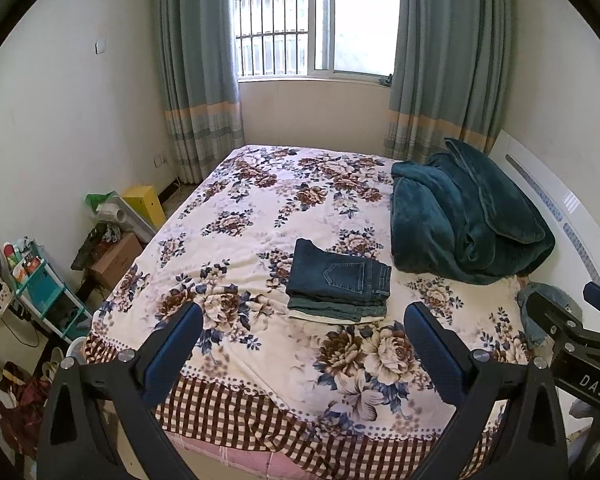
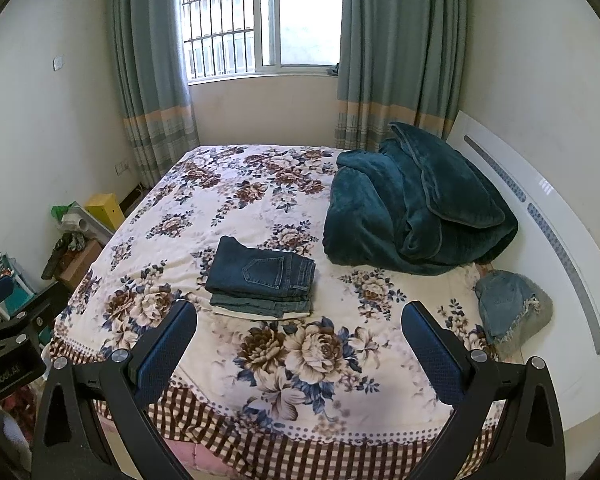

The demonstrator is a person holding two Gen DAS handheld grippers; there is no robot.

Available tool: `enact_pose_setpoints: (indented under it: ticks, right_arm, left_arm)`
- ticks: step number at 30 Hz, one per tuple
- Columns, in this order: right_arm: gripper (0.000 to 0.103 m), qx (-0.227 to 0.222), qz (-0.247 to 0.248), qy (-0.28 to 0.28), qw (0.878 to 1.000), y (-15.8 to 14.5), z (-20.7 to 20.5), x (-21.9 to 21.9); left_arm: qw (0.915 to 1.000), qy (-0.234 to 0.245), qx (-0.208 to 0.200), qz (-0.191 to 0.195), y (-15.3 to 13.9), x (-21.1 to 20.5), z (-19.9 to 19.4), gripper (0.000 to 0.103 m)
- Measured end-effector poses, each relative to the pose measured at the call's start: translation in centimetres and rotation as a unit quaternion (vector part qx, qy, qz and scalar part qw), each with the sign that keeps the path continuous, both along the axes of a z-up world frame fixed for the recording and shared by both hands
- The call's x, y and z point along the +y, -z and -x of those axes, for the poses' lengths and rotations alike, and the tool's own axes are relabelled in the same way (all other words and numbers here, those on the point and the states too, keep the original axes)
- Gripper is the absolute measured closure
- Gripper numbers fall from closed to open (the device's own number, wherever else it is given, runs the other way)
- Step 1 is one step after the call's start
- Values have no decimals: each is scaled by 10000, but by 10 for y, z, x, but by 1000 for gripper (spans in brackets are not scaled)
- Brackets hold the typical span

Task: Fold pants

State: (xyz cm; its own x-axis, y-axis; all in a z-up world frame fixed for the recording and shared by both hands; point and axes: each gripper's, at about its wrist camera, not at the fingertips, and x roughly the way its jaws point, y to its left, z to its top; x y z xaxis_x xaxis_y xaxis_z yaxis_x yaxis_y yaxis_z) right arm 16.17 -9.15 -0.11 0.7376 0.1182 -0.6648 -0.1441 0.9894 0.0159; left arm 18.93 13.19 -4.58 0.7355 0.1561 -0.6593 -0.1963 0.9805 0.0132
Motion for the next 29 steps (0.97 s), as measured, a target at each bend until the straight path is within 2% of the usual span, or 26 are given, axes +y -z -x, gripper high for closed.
enact_pose_setpoints:
  ticks: [29]
  right_arm:
    - [0, 3, -75, -28, 10000, 0, 11, -6]
  left_arm:
    - [9999, -6, -91, -72, -10, -3, 0, 0]
